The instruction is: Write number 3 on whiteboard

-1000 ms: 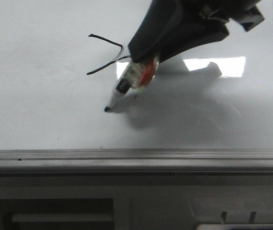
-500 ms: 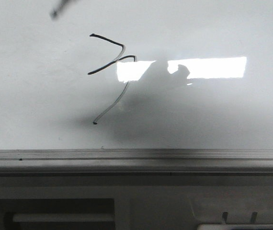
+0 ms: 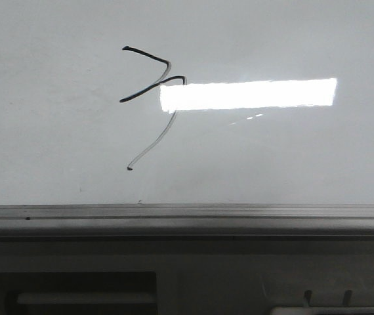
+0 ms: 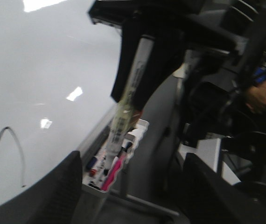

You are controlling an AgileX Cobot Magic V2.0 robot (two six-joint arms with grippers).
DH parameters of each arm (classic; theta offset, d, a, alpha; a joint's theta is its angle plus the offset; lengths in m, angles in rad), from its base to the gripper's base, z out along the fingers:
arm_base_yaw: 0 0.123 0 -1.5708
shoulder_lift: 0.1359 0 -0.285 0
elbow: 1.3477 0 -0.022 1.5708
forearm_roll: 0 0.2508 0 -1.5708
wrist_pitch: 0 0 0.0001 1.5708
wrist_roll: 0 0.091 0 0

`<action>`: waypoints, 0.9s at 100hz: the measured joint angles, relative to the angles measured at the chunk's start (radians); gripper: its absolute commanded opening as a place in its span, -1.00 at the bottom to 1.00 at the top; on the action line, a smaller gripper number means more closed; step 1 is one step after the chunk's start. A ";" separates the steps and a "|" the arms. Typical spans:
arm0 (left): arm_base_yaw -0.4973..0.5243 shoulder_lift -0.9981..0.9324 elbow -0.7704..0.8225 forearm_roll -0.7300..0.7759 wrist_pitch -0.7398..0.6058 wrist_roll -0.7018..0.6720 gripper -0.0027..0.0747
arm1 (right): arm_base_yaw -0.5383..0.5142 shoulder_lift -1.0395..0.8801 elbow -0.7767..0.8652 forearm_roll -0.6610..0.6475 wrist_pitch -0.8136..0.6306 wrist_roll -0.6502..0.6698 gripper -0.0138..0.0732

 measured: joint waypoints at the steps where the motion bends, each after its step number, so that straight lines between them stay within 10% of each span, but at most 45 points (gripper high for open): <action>1: 0.000 0.016 -0.009 -0.004 0.015 0.009 0.20 | 0.004 0.003 0.000 -0.001 0.000 -0.005 -0.78; 90: 0.000 0.297 -0.135 0.010 0.189 0.054 -0.26 | 0.069 -0.013 0.000 0.085 -0.126 -0.097 -0.78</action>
